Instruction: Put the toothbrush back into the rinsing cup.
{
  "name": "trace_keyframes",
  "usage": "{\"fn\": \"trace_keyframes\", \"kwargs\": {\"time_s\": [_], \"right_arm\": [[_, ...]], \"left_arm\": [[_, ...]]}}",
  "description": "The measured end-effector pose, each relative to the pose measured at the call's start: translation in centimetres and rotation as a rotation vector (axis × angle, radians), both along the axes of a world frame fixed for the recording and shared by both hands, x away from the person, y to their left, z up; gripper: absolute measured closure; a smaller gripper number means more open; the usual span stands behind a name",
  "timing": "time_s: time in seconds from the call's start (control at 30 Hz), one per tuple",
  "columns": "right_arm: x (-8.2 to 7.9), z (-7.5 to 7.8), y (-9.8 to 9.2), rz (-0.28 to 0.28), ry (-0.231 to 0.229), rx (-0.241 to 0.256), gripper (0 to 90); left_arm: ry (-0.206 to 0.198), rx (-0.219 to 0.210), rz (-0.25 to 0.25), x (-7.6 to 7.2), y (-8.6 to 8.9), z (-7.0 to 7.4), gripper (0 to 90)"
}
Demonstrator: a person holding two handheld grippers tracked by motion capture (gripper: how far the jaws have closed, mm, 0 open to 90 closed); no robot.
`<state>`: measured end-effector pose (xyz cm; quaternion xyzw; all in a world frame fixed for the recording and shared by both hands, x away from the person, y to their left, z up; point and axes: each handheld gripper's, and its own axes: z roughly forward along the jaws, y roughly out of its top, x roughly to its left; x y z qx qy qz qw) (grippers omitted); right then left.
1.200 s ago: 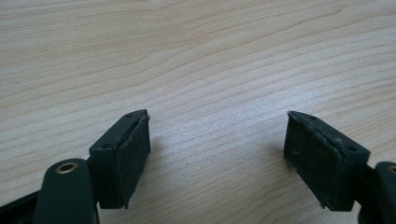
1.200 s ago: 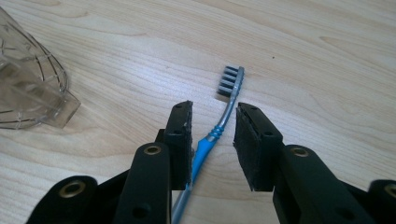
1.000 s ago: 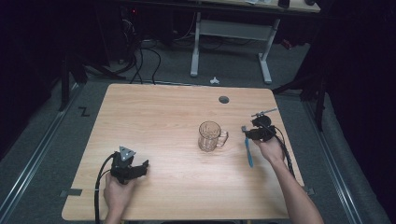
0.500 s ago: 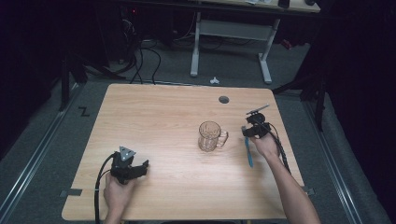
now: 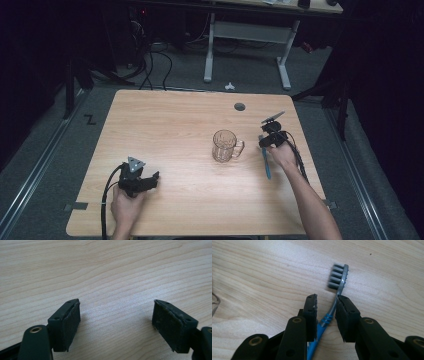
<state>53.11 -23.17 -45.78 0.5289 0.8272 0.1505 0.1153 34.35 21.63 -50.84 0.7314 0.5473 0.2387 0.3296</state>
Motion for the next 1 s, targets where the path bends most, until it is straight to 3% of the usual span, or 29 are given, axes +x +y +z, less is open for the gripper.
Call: {"fn": "trace_keyframes", "kwargs": {"time_s": [0.43, 1.0], "right_arm": [[-0.25, -0.22, 0.06, 0.015, 0.061, -0.022, 70.7], [-0.31, -0.22, 0.43, 0.044, 0.093, -0.032, 71.5]], "left_arm": [[0.000, 0.000, 0.000, 0.00, 0.00, 0.00, 23.2], [-0.001, -0.002, 0.001, 0.01, -0.02, -0.01, 23.2]]}}
